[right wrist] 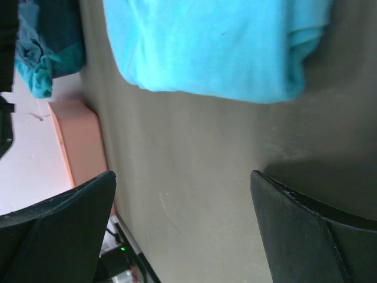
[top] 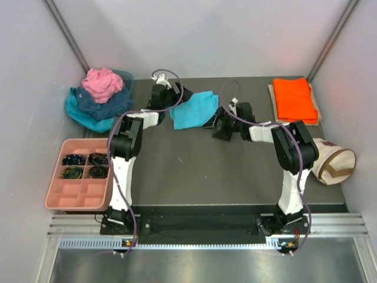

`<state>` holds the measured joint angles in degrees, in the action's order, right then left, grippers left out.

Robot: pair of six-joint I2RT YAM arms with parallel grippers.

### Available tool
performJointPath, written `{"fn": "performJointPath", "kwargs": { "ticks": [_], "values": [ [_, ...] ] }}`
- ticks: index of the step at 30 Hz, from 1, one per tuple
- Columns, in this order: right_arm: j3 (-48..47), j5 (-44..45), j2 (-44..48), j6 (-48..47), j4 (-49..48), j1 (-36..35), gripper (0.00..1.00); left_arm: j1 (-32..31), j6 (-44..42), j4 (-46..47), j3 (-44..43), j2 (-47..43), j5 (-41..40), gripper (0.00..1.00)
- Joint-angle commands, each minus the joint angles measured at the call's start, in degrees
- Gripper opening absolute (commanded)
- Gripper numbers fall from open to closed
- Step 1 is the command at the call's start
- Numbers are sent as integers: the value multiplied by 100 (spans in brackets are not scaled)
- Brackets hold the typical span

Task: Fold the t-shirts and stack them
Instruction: Fold the tshirt

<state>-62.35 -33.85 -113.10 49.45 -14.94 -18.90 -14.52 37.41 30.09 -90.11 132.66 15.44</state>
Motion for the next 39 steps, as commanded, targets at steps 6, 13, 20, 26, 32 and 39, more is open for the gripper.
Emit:
{"fn": "performJointPath", "kwargs": {
  "ticks": [6,13,20,26,32,39],
  "values": [
    [-76,870,-72,1363,-861,-835,95,90,74,314,-227,287,143,99],
    [-295,2012,-423,2050,-765,-1283,95,134,47,287,-95,252,152,99],
    [-603,2725,-678,2420,-326,-1371,95,222,-40,191,10,146,152,99],
    [-954,3243,-810,2411,298,-1380,96,327,-128,68,177,58,21,99],
    [-1332,3367,-1074,2403,597,-1363,96,389,-190,-55,502,-100,-146,99],
    [-1745,3569,-1469,2517,860,-1345,96,468,-261,-170,1073,-460,-419,99]
  ]
}}
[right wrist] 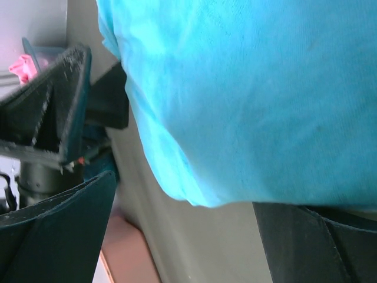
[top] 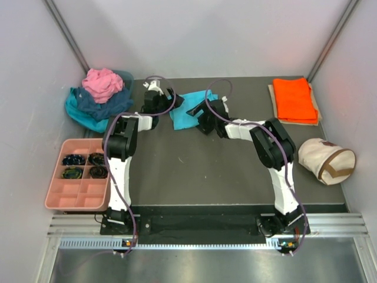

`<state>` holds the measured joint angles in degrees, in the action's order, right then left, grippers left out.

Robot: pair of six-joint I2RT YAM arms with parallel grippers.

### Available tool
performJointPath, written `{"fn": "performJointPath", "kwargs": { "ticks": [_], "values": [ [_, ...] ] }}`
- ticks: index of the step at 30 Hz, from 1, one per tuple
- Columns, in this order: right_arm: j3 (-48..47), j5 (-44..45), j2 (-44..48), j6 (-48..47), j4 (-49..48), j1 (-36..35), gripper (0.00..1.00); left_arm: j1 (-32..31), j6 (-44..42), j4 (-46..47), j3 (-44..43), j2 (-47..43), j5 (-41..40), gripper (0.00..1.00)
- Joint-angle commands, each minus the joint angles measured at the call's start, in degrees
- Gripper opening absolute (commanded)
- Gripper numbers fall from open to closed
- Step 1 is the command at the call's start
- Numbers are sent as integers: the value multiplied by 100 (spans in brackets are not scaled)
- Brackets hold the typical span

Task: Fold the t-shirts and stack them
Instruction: Fold the tshirt

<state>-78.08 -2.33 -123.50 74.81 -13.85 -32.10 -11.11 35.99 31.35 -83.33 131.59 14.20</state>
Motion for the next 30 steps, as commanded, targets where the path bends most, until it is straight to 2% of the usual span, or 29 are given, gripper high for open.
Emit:
{"fn": "performJointPath", "kwargs": {
  "ticks": [1,6,8,9,11,12,14,15,17,18,20,25,30],
  "values": [
    [-250,443,-455,-10,778,-16,96,127,-118,-279,457,-440,-303,99],
    [-365,645,-464,25,989,10,96,127,-171,-314,800,-634,-444,99],
    [-444,672,-473,17,1086,28,92,136,-180,-323,862,-705,-497,99],
    [-445,664,-482,17,1095,28,83,145,-171,-305,914,-731,-497,99],
    [-427,646,-473,17,1024,28,74,145,-162,-288,941,-766,-488,99],
    [-418,628,-473,17,1007,28,62,153,-154,-279,941,-775,-479,99],
    [-348,619,-438,17,919,28,50,162,-145,-270,941,-793,-470,99],
    [-313,628,-429,17,901,28,39,162,-145,-270,941,-810,-462,99],
    [-260,628,-394,8,884,28,28,162,-127,-270,941,-828,-453,99],
    [-225,637,-394,8,875,28,16,180,-118,-270,941,-845,-462,99],
    [-207,637,-385,-10,866,28,1,180,-118,-261,950,-863,-462,99],
    [-461,409,-368,-457,1269,54,0,224,-101,-244,1047,-968,-444,99],
    [-690,-434,-140,-1739,2357,204,0,268,-179,-428,1021,-1126,-409,99]
  ]
}}
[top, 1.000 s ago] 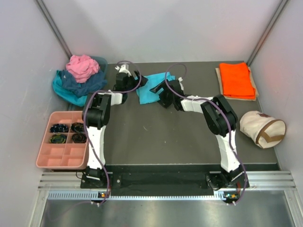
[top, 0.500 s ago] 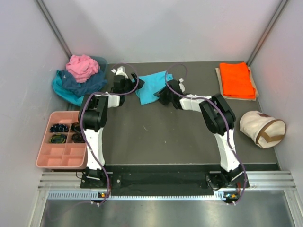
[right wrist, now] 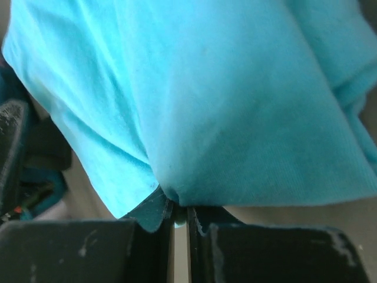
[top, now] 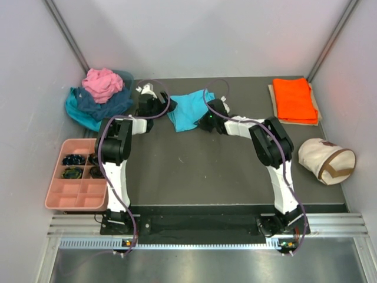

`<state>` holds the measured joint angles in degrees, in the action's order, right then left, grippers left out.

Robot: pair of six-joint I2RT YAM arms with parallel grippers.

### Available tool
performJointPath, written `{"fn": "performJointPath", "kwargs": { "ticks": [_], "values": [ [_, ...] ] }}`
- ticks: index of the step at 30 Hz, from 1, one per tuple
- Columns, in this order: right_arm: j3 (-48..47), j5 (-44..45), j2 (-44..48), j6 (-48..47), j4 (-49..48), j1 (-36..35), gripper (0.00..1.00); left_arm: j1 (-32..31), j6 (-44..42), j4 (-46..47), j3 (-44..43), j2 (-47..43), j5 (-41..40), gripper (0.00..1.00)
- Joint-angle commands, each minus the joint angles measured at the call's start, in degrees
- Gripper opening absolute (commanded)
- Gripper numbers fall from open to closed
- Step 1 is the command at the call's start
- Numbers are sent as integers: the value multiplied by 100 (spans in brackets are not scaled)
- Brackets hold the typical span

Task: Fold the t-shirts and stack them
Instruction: Neatly place the folded tshirt to the corner

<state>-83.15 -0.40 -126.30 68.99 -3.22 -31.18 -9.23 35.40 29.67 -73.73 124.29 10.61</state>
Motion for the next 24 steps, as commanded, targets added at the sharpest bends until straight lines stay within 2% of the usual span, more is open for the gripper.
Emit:
{"fn": "performJointPath", "kwargs": {
  "ticks": [1,4,7,10,16,19,24],
  "values": [
    [-253,-680,228,-1377,1568,147,0,88,-164,-312,35,-423,-42,99],
    [-394,-830,438,-2527,2471,244,0,115,-410,-760,-184,-520,-68,99],
    [-246,-733,650,-3109,3010,340,0,176,-648,-1244,-457,-660,-138,99],
    [71,-1014,940,-3531,3239,490,0,238,-815,-1402,-537,-871,-208,99],
    [-122,-1216,932,-4787,4408,534,0,343,-956,-1526,-563,-1152,-217,99],
    [-183,-989,940,-5253,4997,534,0,352,-947,-1508,-563,-1161,-191,99],
    [-262,21,1037,-5563,5656,534,0,352,-886,-1455,-563,-1100,-112,99]
  ]
}}
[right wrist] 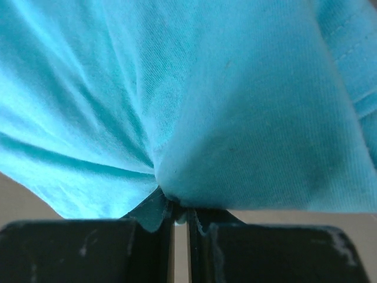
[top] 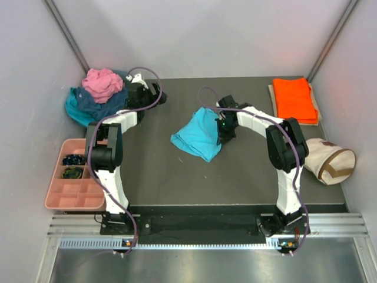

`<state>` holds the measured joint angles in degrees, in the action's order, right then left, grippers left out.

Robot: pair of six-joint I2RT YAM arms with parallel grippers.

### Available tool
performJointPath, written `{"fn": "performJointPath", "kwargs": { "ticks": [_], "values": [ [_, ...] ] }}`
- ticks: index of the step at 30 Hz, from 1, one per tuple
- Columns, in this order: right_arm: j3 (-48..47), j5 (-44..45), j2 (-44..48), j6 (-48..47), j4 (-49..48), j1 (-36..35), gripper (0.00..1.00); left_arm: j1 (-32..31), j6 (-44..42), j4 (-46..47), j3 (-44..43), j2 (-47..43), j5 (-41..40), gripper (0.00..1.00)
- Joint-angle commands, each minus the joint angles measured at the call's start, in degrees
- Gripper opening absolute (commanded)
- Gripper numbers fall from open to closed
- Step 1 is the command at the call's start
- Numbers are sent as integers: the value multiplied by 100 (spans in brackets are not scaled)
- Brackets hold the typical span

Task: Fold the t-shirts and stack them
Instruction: Neatly place the folded tshirt to the corner

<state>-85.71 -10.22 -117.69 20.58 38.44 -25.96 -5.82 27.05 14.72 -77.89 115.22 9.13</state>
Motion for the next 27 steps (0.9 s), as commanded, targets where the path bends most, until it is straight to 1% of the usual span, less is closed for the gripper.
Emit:
{"fn": "performJointPath", "kwargs": {
  "ticks": [1,7,12,13,15,16,19,22,24,26,27],
  "values": [
    [-33,1431,176,-783,1544,12,0,11,-51,48,-165,-175,54,99],
    [-481,2698,-60,-845,1799,12,0,11,-15,75,-174,-131,124,99],
    [-736,3236,-211,-1012,1650,12,0,11,-24,75,-148,-149,116,99],
    [-728,3263,-202,-995,1537,20,5,11,-24,92,-139,-149,116,99],
    [-631,3228,-53,-916,1387,12,24,11,-15,110,-130,-140,116,99],
    [-596,3176,8,-863,1308,20,44,11,-15,101,-139,-131,116,99],
    [-438,3088,342,-661,1096,64,70,20,-7,110,-148,-105,125,99],
    [-236,2913,781,-476,886,178,81,20,37,127,-157,-87,159,99],
    [71,2667,1149,-327,562,310,83,20,46,163,-165,-70,186,99],
    [580,2087,1440,-187,219,556,84,11,81,163,-157,-43,212,99],
    [791,1894,1572,6,-166,643,84,20,81,171,-157,-35,221,99]
  ]
}}
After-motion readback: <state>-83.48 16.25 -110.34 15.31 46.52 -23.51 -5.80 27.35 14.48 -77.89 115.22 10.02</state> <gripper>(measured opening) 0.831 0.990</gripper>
